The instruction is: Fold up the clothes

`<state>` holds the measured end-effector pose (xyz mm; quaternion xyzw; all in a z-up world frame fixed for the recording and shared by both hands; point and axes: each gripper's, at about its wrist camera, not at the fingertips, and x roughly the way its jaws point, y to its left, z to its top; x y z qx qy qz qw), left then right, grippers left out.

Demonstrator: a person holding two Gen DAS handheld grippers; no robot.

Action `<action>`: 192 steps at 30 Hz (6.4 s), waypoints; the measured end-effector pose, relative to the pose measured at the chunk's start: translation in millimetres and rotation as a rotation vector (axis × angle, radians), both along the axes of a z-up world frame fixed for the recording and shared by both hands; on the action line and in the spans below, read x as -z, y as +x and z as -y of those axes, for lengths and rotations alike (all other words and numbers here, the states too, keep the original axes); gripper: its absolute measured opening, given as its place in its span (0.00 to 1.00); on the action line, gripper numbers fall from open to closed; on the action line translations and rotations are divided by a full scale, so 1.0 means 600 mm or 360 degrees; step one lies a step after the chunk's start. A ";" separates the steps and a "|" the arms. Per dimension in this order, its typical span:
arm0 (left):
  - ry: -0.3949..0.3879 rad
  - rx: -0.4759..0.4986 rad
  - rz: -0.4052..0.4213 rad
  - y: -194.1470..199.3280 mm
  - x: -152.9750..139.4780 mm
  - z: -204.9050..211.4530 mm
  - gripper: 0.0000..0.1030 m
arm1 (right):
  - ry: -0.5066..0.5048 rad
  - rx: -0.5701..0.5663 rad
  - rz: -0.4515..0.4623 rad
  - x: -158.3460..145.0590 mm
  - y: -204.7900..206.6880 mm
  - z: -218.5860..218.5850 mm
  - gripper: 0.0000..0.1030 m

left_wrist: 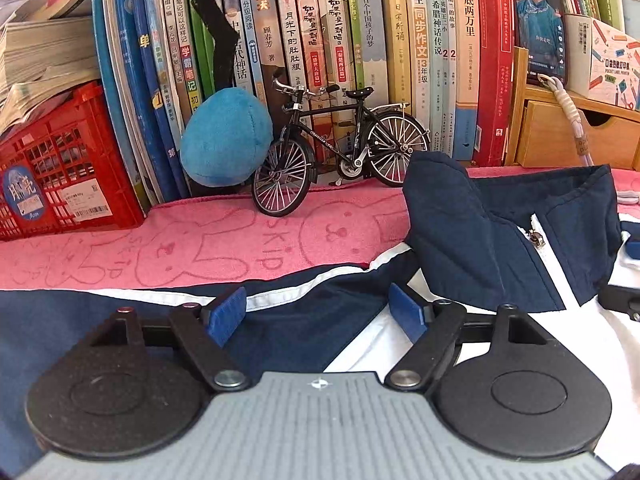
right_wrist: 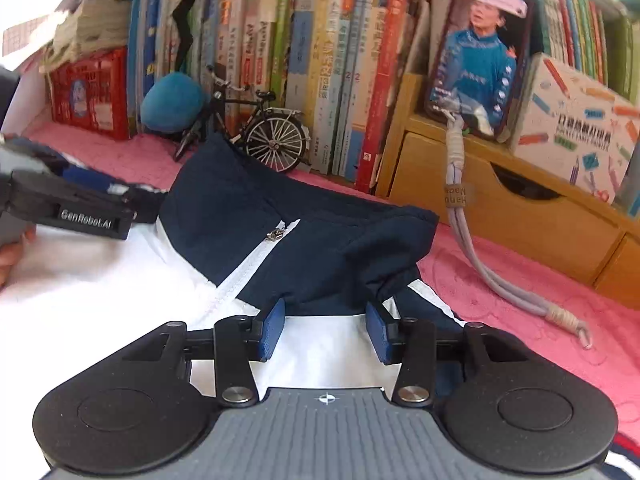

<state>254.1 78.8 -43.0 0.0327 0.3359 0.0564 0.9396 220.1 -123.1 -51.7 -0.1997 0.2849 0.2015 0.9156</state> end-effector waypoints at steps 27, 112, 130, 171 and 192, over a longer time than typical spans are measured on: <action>0.0098 -0.0013 0.0014 -0.002 0.000 0.011 0.81 | 0.0021 0.0635 -0.0283 0.015 -0.181 0.425 0.77; 0.0084 -0.1203 0.0055 -0.160 -0.025 -0.584 0.74 | 0.0360 -0.0025 -0.0292 0.008 -0.391 -0.054 1.00; 0.0273 -0.0361 0.0323 -0.169 -0.033 -0.354 0.77 | 0.0361 -0.0022 -0.0292 0.008 -0.391 -0.055 1.00; -0.0026 -0.0843 0.0244 -0.124 -0.036 -0.559 0.01 | 0.0367 -0.0017 -0.0294 0.009 -0.389 -0.054 1.00; -0.0325 0.0493 0.0045 -0.253 -0.044 -0.156 0.42 | 0.0349 -0.0009 -0.0280 0.002 -0.379 -0.057 0.98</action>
